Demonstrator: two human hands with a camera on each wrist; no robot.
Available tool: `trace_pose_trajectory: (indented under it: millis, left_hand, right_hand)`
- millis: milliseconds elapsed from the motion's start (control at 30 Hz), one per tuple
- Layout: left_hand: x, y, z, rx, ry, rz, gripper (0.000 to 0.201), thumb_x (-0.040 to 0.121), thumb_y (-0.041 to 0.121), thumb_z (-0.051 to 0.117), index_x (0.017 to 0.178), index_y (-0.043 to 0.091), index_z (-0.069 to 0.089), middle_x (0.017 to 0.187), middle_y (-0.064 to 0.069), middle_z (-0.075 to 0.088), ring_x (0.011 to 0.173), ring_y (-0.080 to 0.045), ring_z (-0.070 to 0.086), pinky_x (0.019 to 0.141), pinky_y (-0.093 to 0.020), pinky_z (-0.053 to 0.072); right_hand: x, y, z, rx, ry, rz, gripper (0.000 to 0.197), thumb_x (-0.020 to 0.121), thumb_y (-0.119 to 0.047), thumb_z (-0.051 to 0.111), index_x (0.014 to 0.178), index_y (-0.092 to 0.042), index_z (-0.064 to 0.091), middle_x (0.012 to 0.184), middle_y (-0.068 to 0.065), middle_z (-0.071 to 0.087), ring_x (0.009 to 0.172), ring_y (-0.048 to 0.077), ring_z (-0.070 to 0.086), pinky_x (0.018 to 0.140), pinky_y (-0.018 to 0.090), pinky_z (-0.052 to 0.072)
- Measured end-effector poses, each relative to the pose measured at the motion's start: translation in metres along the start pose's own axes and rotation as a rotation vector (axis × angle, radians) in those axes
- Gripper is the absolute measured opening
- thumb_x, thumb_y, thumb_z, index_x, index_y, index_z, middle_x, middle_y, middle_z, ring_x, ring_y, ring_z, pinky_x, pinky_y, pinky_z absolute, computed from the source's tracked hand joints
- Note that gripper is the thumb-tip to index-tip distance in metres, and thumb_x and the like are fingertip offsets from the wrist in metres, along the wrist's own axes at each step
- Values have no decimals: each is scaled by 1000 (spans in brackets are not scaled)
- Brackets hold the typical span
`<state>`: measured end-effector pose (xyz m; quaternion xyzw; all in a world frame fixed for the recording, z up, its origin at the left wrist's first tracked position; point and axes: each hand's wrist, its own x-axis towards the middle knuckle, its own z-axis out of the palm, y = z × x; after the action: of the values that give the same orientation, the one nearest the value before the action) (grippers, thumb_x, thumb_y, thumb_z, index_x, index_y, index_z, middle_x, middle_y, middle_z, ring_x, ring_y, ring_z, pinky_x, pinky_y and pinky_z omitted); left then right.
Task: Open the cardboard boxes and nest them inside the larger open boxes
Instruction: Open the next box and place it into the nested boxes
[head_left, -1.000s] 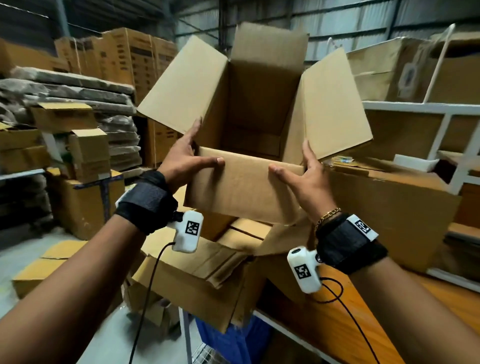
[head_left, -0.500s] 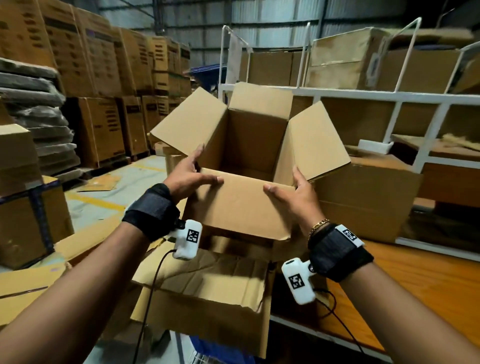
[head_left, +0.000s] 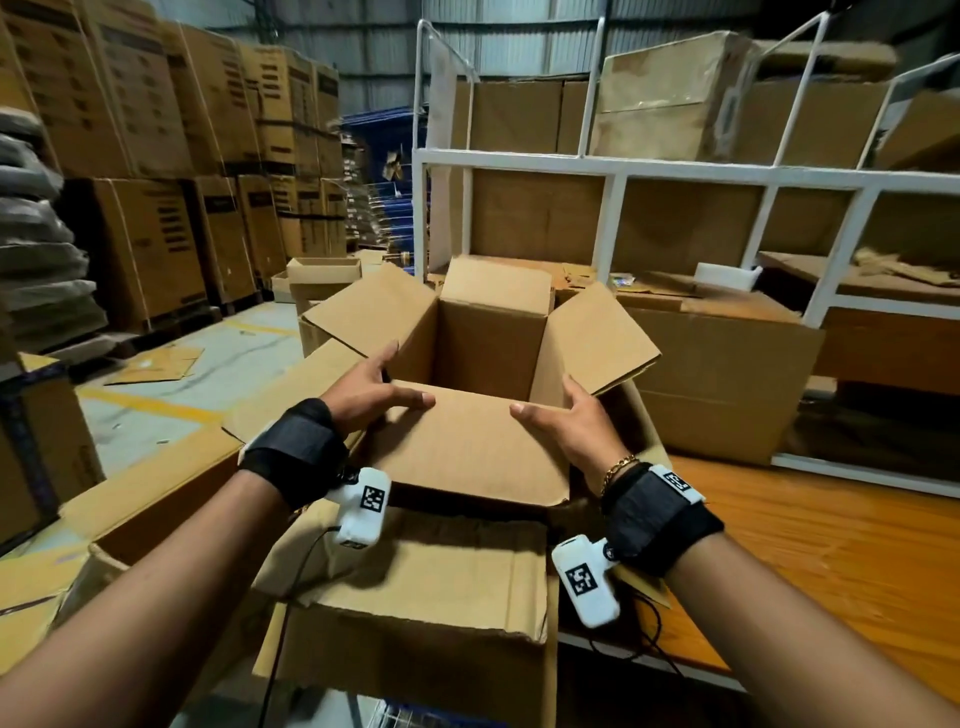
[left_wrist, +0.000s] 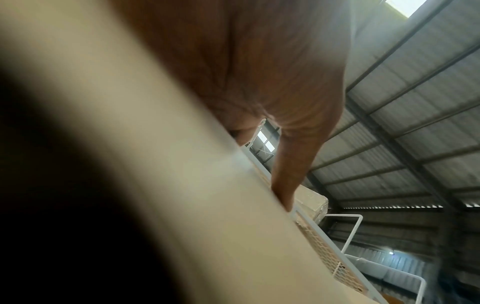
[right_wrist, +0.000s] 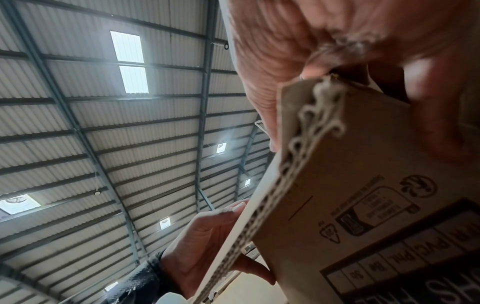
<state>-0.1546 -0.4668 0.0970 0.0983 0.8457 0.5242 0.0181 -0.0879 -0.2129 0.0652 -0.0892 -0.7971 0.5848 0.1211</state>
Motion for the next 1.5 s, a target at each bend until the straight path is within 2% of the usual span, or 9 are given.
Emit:
trace_pose_trajectory:
  millis: [133,267,600,733,900,1000,1100,1266,1500]
  left_hand:
    - [2,-22,4,-35,-40,-63,102,77,22,81,155,16,15,161,-5,20,145,-24,23,104,-29,28]
    - [3,-42,6,1,-94,-114,101,77,22,80,155,13,16,161,-7,20,146,-24,22,110,-28,22]
    - [6,-53,9,244,-270,-274,96,80,44,74,155,21,18,160,-7,23,145,-25,27,119,-37,22]
    - [1,-59,3,296,-302,-297,99,76,49,75,154,18,21,160,-6,23,145,-24,27,120,-37,20]
    - [-7,-52,-4,397,-289,-275,108,65,57,80,151,17,29,155,-8,33,140,-25,35,113,-32,30]
    - [-13,-33,1,692,-222,-237,78,79,53,72,143,17,44,142,-6,50,126,-24,49,99,-31,41]
    - [-25,-11,9,983,-194,-166,79,76,70,62,141,28,46,139,-4,49,124,-24,48,96,-38,44]
    - [-43,-5,24,896,-613,-99,90,71,75,62,148,51,22,162,11,7,149,-27,2,118,-59,10]
    - [-43,-13,27,883,-549,-119,97,76,56,74,153,43,16,162,6,15,147,-23,19,119,-42,21]
  right_hand:
    - [0,7,8,-23,-46,52,131,47,-62,89,154,-19,27,151,1,44,134,22,46,111,41,40]
    - [-5,14,18,-66,-60,93,111,70,-41,86,156,-16,21,155,5,38,138,21,40,114,33,33]
    - [-7,13,11,-291,-262,209,102,80,-49,75,157,-19,15,163,6,21,145,26,28,111,37,32]
    - [-17,-1,-8,-285,-354,271,90,85,-49,70,156,-21,21,153,8,36,123,28,52,76,40,60]
    - [-31,-8,-23,-525,-364,201,65,86,-56,64,133,-14,50,106,11,69,82,23,72,72,39,61]
    - [-39,-8,-15,-1088,-163,-119,55,82,-67,56,113,-23,61,109,2,67,97,22,62,80,39,54]
    - [-41,-7,-5,-1151,-146,-352,58,84,-66,54,129,-29,55,125,-1,55,116,19,49,88,37,48]
    - [-25,11,0,-1311,-455,-229,83,83,-83,29,154,-39,22,164,-3,15,151,26,9,119,52,4]
    - [-31,29,13,-1261,-410,-191,89,80,-87,16,155,-41,12,164,-9,16,152,26,-6,115,59,-11]
